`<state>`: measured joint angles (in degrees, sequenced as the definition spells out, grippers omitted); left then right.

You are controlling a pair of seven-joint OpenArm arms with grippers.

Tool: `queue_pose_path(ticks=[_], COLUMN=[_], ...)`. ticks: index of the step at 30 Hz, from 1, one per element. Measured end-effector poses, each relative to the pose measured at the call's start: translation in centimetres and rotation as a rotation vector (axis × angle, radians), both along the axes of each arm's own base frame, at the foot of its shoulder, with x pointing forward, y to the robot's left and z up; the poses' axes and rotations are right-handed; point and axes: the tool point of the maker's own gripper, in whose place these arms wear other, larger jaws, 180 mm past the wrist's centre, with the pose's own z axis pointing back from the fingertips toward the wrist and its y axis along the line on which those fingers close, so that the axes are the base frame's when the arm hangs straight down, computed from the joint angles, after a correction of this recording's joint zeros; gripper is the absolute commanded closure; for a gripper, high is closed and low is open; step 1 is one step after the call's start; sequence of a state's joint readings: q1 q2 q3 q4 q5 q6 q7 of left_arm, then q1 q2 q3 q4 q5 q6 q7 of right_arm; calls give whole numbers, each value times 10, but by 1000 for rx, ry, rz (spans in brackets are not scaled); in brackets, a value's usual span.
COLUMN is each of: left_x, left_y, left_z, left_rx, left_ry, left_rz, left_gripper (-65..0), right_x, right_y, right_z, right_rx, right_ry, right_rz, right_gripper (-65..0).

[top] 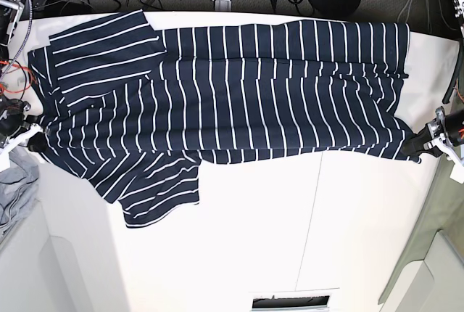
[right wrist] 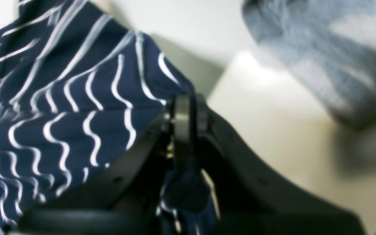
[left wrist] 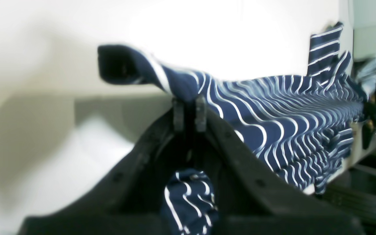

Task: Layout the t-shirt on the table in an organized manner, then fold the t-shirt properly
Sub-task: 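Fold the hem over toward the collar with both grippers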

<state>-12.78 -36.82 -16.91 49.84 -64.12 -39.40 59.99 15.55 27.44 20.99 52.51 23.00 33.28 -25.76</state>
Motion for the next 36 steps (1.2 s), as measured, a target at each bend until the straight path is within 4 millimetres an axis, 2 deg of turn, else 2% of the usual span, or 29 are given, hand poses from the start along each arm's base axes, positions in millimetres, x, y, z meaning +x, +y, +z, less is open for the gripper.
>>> queue_pose_path(ticks=[3, 5, 6, 8, 9, 10, 16, 19, 21, 24, 26, 28, 32, 33, 36], left_x=[-15, -30, -37, -46, -47, -46, -44, -48, -50, -50, -51, -52, -52, -52, -51], left_y=[-12, -17, -16, -14, -14, -14, -16, -16, -16, -16, -16, -16, -16, -16, -17], left_z=[-4, -14, -20, -27, -27, -27, -26, -30, -31, -31, -32, -32, -32, -32, -31], left_rx=[1, 1, 1, 7, 7, 6, 4, 11, 14, 14, 14, 14, 14, 14, 8], left_ry=[9, 39, 56, 69, 68, 67, 60, 76, 82, 83, 85, 92, 92, 90, 85], left_rz=[-47, -58, -56, -45, -42, -42, -42, -49, -50, -50, -51, -56, -56, -55, -52], left_gripper=[0, 0, 0, 0, 0, 0, 0, 0, 0, 0, 0, 0, 0, 0, 0], right_x=[-15, -26, -31, -37, -37, -34, 13, 31, 43, 62, 71, 70, 54, 54, 59], right_y=[-3, -1, 0, 5, 7, 9, 5, 5, 15, 38, 44, 42, 42, 47, 78], right_z=[-8, -18, -22, -29, -29, -27, 15, 27, 28, 24, 13, -5, -36, -37, -38], right_rx=[-11, -6, -3, 12, 23, 32, 51, 37, 6, -9, -33, -75, -84, -79, -44], right_ry=[24, 47, 54, 58, 54, 39, -150, -178, -176, -168, -168, -143, -66, -69, -72], right_rz=[-7, -8, -9, -15, -19, -24, -61, -81, -70, -64, -79, -105, -95, -75, 19], right_gripper=[0, 0, -65, -270, -345, -385, -390, -390, -390, -390, -390, -390, -390, -390, -390])
